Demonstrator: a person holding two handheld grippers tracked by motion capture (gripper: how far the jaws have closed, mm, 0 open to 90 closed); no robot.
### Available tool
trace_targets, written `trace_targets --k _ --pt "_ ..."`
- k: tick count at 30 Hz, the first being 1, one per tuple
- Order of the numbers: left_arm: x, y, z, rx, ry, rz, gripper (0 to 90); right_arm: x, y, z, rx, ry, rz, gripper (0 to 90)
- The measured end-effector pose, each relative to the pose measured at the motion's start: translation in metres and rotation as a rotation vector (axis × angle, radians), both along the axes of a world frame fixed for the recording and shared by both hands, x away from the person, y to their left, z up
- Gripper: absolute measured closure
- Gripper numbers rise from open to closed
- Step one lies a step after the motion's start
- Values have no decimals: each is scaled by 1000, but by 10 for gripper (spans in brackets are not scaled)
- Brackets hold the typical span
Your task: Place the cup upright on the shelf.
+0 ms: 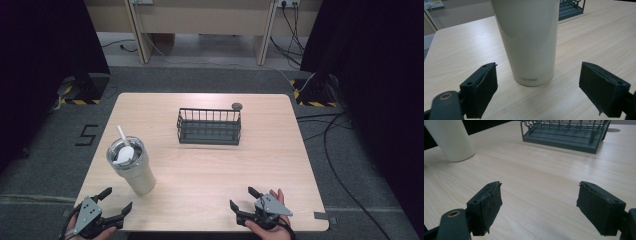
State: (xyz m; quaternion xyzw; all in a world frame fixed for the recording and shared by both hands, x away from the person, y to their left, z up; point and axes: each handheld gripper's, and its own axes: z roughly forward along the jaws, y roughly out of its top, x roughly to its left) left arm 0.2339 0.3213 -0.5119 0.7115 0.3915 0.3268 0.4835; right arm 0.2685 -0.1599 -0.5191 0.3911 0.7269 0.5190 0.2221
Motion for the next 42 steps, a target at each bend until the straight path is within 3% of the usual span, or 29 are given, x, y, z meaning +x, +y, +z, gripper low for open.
trace_targets --k 10,20,42 --pt "-2 0 0 2 -4 2 143 7 28 14 -6 -45 86 131" --pt "-2 1 0 -1 -3 4 143 26 55 26 5 -68 138 133" --pt "-3 1 0 -10 -5 -10 144 59 119 32 -3 -71 237 143"
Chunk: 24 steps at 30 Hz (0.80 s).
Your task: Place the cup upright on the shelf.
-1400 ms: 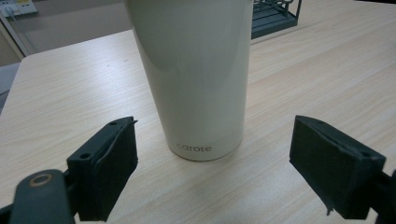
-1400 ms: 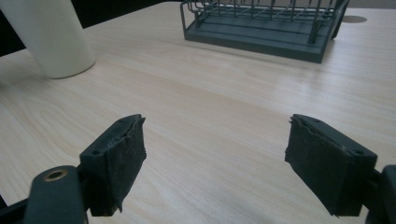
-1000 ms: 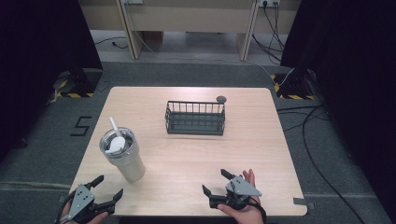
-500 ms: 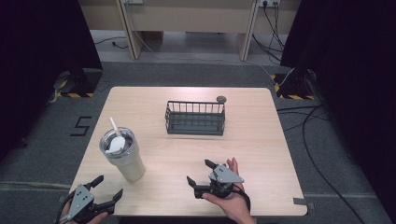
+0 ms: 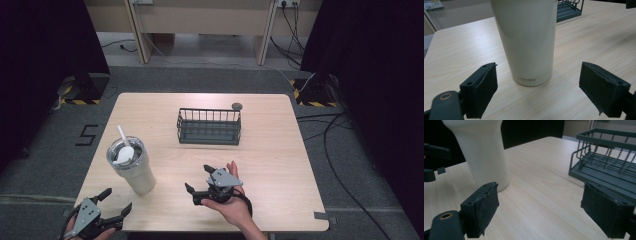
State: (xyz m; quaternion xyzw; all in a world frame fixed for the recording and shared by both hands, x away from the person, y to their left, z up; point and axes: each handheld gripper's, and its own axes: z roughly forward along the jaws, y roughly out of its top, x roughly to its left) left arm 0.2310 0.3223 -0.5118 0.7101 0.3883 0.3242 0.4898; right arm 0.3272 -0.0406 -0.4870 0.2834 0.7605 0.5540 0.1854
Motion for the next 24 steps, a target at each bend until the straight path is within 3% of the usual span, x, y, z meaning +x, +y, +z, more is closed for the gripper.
trace_targets --k 24 --pt "-1 1 0 -2 -1 -3 143 12 73 2 -14 -22 130 127"
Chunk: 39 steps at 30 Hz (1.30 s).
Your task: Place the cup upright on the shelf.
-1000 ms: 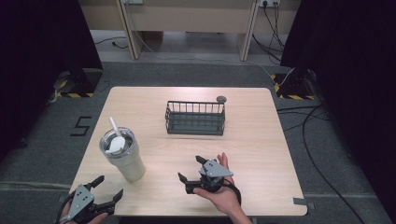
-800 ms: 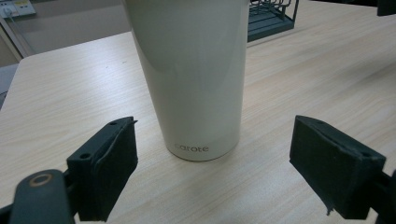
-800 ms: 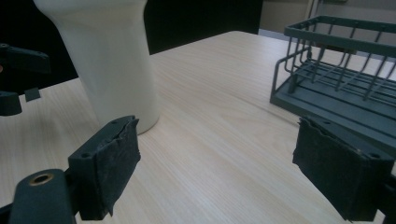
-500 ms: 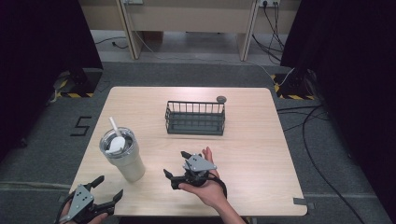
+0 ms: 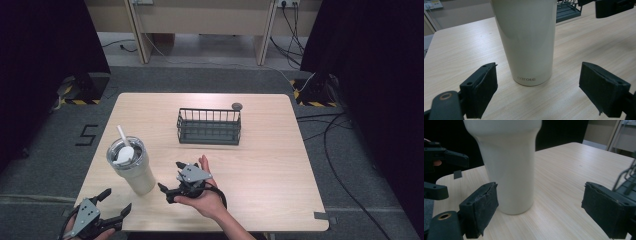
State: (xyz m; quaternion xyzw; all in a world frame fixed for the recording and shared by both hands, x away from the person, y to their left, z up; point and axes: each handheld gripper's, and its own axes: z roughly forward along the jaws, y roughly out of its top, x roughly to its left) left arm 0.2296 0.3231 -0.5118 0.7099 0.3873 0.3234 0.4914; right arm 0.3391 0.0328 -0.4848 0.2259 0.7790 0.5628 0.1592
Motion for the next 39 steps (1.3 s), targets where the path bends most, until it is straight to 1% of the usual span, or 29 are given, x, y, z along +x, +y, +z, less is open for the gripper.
trace_targets --k 1,2,3,6,7,11,12,17,22,29,31,32,33,35,38,39 --pt "0 0 0 -1 0 0 143 1 7 0 2 -2 11 120" --pt "0 0 0 -1 0 0 143 1 7 0 2 -2 11 120" --pt "0 0 0 -1 0 0 143 2 14 1 5 -8 25 108" --pt "-1 1 0 -2 0 0 143 3 25 1 8 -15 44 95" --pt "-1 1 0 -4 1 0 143 3 25 1 8 -15 44 95" --pt "-1 2 0 -3 0 -1 143 5 41 -4 16 -32 65 73" --pt "-1 2 0 -4 0 -1 143 5 44 -5 21 -28 64 73" --pt "-2 2 0 -9 1 2 143 7 55 -11 11 -32 79 69" --pt "-2 3 0 -12 2 0 143 13 65 -13 34 -24 82 62" --pt "-2 3 -1 -14 6 0 143 19 81 -19 34 -35 97 52" --pt "-2 3 -1 -15 6 0 144 21 85 -22 42 -33 95 52" --pt "-2 4 -1 -13 6 0 143 21 86 -22 47 -23 91 53" --pt "-2 4 -1 -13 7 0 143 23 87 -23 47 -34 94 57" --pt "-2 4 -1 -12 6 -2 143 24 90 -25 59 -41 91 60" --pt "-3 4 -1 -12 6 -3 143 25 94 -29 89 -29 90 61" --pt "-3 4 -1 -10 8 -4 144 27 94 -30 93 -39 93 64"
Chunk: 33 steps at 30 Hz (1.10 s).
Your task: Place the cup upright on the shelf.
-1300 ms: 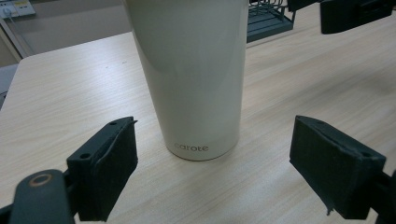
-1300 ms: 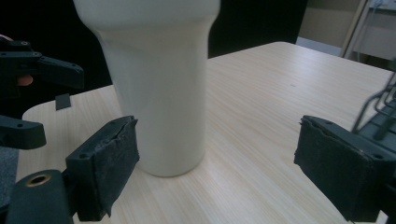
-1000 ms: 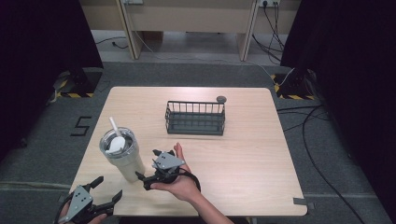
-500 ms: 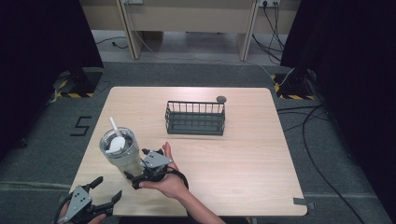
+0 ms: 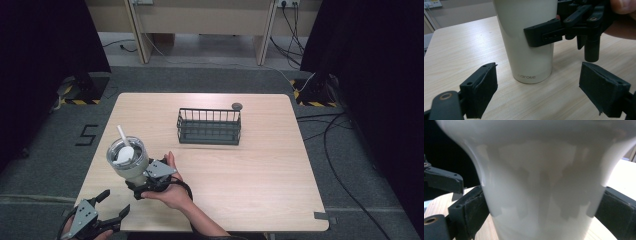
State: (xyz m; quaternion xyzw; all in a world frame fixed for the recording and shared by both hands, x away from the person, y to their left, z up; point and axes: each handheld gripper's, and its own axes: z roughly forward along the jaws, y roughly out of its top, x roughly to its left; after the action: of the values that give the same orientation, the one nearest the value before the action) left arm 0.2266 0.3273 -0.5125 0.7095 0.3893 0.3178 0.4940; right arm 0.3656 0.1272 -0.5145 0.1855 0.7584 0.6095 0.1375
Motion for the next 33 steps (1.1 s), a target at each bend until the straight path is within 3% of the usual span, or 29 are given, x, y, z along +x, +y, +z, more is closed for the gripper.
trace_targets --k 6,15,31,33 --pt "-1 0 0 -10 2 -1 144 0 4 -3 7 -3 -5 103" --pt "-3 0 1 -7 -3 -9 145 2 5 3 -33 8 11 109" --pt "-3 1 1 -20 0 -3 145 0 8 5 -31 -4 -19 111" --pt "-3 1 1 -21 2 -1 145 0 7 7 -22 10 -22 111"
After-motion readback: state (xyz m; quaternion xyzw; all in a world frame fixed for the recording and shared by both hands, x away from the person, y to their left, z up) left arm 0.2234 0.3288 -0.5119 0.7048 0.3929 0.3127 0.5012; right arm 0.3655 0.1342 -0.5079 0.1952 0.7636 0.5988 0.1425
